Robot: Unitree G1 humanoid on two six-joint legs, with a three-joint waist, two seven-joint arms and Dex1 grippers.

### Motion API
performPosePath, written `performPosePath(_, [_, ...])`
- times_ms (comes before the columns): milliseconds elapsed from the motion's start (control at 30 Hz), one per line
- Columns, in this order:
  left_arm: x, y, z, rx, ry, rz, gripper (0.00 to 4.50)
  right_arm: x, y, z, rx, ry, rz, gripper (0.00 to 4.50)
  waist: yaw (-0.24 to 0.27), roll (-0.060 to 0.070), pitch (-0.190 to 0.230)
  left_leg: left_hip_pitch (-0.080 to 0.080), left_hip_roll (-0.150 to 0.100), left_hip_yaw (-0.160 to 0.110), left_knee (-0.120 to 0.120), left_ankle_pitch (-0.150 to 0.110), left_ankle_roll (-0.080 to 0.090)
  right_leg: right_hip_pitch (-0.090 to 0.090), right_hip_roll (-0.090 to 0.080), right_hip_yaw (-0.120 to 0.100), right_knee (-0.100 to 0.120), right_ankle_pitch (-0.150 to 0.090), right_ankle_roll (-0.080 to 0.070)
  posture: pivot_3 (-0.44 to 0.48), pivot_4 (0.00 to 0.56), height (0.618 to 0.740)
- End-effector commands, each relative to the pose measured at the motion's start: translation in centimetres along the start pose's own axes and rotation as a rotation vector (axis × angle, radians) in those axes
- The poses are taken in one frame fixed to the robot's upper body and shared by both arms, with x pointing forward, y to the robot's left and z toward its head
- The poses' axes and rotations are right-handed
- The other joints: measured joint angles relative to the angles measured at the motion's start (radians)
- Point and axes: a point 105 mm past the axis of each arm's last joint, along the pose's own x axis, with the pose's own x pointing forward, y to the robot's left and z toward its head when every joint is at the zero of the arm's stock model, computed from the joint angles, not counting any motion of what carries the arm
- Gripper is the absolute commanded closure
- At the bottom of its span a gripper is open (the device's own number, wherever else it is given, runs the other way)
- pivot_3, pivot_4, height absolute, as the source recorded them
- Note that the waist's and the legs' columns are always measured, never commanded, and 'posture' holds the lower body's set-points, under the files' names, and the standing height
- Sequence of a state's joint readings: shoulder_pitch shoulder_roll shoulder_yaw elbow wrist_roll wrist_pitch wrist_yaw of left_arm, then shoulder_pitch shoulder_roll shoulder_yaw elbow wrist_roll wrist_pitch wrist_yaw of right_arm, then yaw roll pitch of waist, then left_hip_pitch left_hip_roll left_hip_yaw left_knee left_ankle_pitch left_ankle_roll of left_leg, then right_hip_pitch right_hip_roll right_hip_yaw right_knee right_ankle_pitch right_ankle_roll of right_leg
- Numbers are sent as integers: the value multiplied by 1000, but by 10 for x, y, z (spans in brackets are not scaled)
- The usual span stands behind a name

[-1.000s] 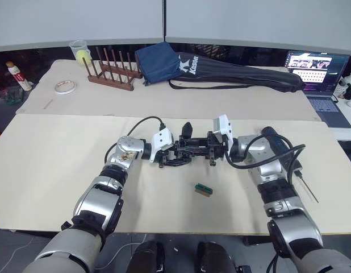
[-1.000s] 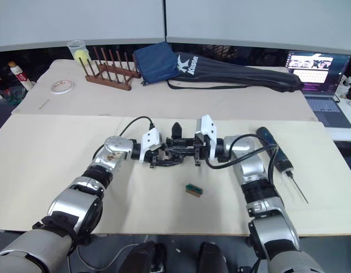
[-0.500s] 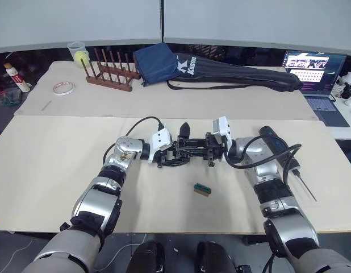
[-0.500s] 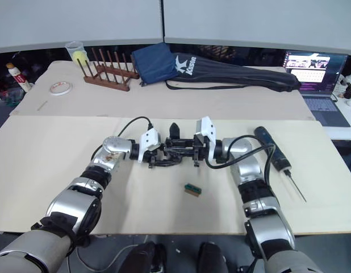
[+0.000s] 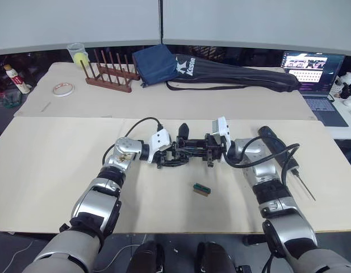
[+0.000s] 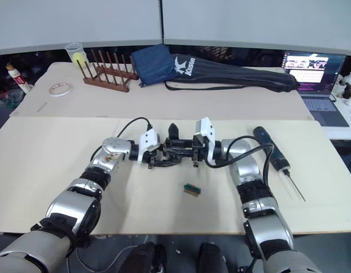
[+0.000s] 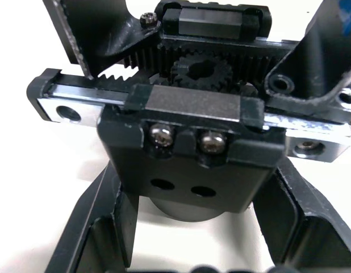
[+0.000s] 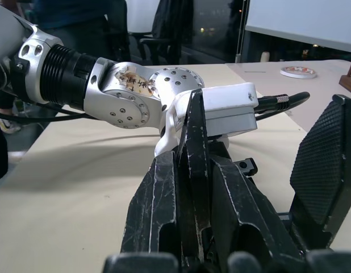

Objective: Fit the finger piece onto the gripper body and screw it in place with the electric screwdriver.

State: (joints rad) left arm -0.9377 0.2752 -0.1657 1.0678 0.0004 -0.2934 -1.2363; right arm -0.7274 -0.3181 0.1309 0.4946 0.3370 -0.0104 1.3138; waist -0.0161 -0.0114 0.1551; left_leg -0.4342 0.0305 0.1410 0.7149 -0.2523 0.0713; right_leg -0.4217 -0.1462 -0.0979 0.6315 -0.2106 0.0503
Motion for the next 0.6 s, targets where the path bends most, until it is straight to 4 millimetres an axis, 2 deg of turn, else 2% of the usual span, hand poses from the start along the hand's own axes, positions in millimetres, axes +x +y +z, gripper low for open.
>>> performPosePath(33, [-1,3,15,44,-40,-7,2219,-11,7,-50,149,198,14,4178,-1,0,0,0,0,0,0,0,0,0,0,0,0,0,0,0,150,730])
performPosePath(167, [-3,3,14,44,-38,-5,2219,-3,3,-50,173,222,38,4178,-3,0,0,1,0,0,0,0,0,0,0,0,0,0,0,0,150,730])
performPosePath(267, [-4,3,13,49,-33,-2,2219,-2,3,-58,187,261,30,4178,-5,0,0,3,1,1,0,0,0,1,0,0,0,0,-1,0,150,730])
performPosePath(500, [-3,2,14,46,-44,-2,2219,-13,9,-62,172,259,-25,4178,-5,1,-2,4,1,2,-1,1,-1,0,0,0,0,0,-2,0,150,730])
performPosePath(600, [-3,2,14,43,-46,0,2219,-13,6,-62,170,263,-74,4178,-4,1,-2,4,1,2,-2,1,-1,0,0,0,0,0,-2,0,150,730])
